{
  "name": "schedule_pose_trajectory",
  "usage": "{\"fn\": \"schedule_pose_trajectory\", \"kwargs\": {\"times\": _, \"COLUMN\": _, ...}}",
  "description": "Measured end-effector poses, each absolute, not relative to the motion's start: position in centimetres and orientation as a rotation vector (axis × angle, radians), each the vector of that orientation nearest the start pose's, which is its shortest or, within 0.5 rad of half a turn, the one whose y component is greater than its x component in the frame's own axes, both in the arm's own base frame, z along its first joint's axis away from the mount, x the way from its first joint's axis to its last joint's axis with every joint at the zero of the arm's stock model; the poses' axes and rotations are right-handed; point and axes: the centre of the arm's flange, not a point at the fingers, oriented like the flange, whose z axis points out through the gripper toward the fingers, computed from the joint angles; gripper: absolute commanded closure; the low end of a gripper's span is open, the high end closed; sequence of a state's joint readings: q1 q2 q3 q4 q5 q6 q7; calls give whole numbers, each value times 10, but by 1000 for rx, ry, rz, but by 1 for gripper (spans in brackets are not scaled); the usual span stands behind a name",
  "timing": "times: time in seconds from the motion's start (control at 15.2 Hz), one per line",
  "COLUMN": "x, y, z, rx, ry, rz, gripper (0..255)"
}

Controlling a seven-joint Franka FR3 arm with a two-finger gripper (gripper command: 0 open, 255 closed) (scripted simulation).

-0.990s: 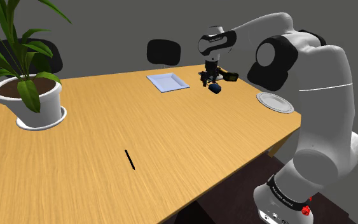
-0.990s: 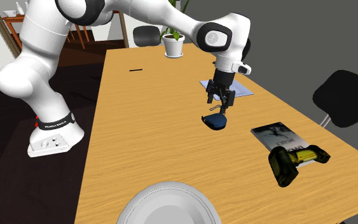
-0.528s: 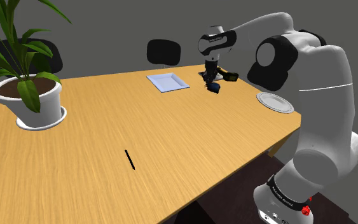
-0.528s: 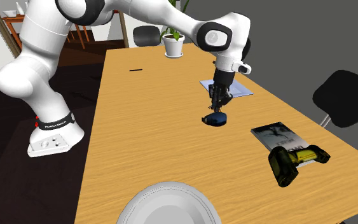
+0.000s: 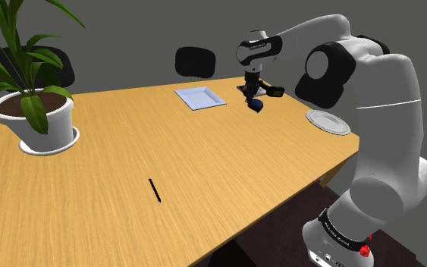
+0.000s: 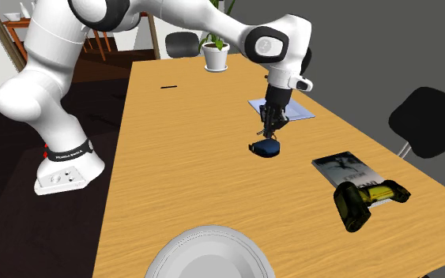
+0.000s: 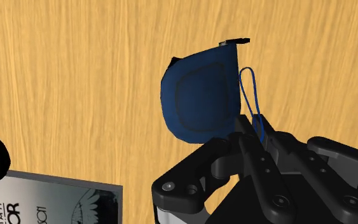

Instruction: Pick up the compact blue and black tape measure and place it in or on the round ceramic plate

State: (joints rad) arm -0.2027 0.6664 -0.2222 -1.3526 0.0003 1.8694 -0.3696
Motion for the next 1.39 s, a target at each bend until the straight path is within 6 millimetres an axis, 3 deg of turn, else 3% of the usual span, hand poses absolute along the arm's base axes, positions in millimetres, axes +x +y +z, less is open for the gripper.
{"fn": "schedule_pose_trajectory", "kwargs": {"times": 1.06, "x": 662, "y": -264, "z": 408, "rx": -3204, "ry": 29, "rz": 289, "gripper": 255}}
{"fn": "schedule_pose_trajectory", "kwargs": {"times": 1.39, "x": 628, "y": -304, "z": 413, "rx": -3204, "ry": 31, "rz": 289, "gripper": 255}}
